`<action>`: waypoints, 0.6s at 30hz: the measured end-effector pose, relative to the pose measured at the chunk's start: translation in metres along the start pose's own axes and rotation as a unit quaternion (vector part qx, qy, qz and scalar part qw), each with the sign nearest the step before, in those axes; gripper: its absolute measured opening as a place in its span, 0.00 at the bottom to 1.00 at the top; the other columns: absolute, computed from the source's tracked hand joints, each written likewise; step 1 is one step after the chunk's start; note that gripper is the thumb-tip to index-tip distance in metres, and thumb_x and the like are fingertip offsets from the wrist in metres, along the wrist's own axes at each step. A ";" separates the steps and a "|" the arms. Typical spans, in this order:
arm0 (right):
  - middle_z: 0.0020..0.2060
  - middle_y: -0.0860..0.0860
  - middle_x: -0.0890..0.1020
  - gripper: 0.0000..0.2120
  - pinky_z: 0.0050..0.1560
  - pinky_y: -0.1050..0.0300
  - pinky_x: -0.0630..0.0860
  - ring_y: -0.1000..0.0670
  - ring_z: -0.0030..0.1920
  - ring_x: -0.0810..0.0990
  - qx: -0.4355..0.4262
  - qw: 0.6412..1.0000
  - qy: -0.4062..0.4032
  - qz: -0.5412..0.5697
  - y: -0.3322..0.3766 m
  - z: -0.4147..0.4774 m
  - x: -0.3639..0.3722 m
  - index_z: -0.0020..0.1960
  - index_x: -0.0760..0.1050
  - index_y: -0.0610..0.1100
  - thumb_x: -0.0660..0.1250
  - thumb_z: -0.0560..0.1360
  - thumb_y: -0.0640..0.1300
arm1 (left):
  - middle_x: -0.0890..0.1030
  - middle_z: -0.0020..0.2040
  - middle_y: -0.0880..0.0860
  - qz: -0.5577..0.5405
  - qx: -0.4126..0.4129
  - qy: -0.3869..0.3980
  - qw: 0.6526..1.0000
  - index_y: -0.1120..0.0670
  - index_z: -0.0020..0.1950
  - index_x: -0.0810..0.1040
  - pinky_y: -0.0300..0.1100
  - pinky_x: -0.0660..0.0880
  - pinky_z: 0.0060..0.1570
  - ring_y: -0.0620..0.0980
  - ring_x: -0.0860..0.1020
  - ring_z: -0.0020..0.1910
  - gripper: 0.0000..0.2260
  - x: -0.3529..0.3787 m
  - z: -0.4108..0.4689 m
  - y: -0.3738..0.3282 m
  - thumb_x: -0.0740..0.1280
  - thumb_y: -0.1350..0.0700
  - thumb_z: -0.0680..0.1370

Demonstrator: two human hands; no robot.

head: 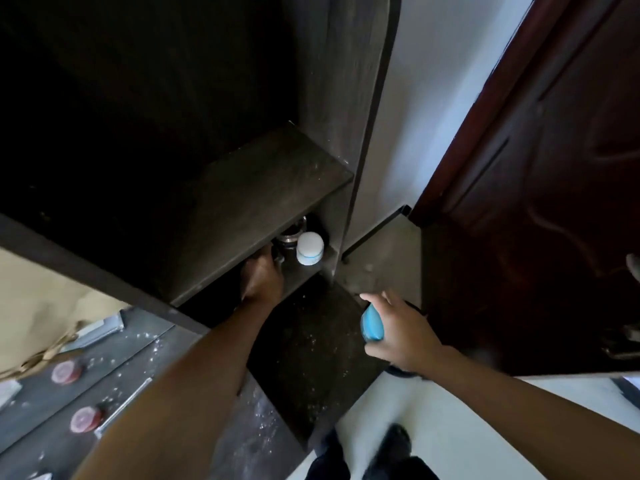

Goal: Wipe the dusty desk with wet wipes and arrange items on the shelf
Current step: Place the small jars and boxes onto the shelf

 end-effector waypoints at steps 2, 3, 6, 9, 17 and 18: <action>0.57 0.51 0.69 0.37 0.48 0.57 0.74 0.49 0.53 0.75 -0.018 1.000 0.003 -0.003 0.001 0.012 -0.002 0.70 0.61 0.52 0.70 0.63 0.52 | 0.78 0.57 0.68 -0.008 -0.009 -0.012 1.000 0.63 0.62 0.75 0.55 0.72 0.56 0.67 0.76 0.56 0.16 0.001 0.007 0.000 0.68 0.60 0.75; 0.57 0.50 0.69 0.38 0.48 0.56 0.75 0.48 0.52 0.75 -0.027 1.000 0.006 -0.006 0.002 0.018 -0.004 0.70 0.61 0.52 0.70 0.63 0.52 | 0.77 0.57 0.69 -0.009 -0.017 -0.012 1.000 0.64 0.63 0.75 0.56 0.72 0.57 0.67 0.76 0.57 0.17 0.002 0.008 0.000 0.67 0.60 0.76; 0.58 0.50 0.68 0.39 0.49 0.55 0.76 0.48 0.53 0.74 -0.048 0.999 0.019 -0.006 0.007 0.035 -0.008 0.71 0.60 0.52 0.71 0.63 0.51 | 0.76 0.58 0.70 -0.009 -0.028 -0.012 0.999 0.65 0.64 0.73 0.56 0.72 0.59 0.68 0.75 0.57 0.18 -0.004 0.002 0.002 0.67 0.61 0.75; 0.58 0.51 0.68 0.40 0.52 0.55 0.74 0.48 0.55 0.73 -0.089 0.996 0.031 -0.012 0.020 0.053 -0.013 0.71 0.59 0.52 0.71 0.63 0.51 | 0.74 0.63 0.65 -0.014 -0.047 -0.012 0.999 0.60 0.67 0.71 0.54 0.74 0.58 0.65 0.75 0.58 0.20 -0.015 -0.022 0.009 0.66 0.61 0.75; 0.63 0.51 0.67 0.36 0.49 0.50 0.75 0.45 0.57 0.75 -0.255 0.964 0.079 -0.020 0.085 0.094 -0.023 0.68 0.59 0.52 0.71 0.64 0.50 | 0.78 0.48 0.61 0.026 -0.072 -0.041 0.996 0.60 0.53 0.79 0.53 0.79 0.43 0.63 0.78 0.46 0.15 -0.018 -0.107 0.018 0.70 0.65 0.67; 0.62 0.51 0.66 0.36 0.49 0.49 0.76 0.45 0.57 0.74 -0.269 0.959 0.086 -0.022 0.092 0.099 -0.021 0.67 0.59 0.52 0.72 0.64 0.50 | 0.78 0.48 0.60 0.028 -0.089 -0.047 0.995 0.60 0.54 0.79 0.52 0.78 0.43 0.63 0.78 0.46 0.15 -0.020 -0.113 0.019 0.70 0.64 0.68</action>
Point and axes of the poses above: each hand's wrist, its own z-axis towards the middle knuckle, its own x-axis out of the palm, y = z × x, the point moved 6 cm from there along z, towards the middle knuckle
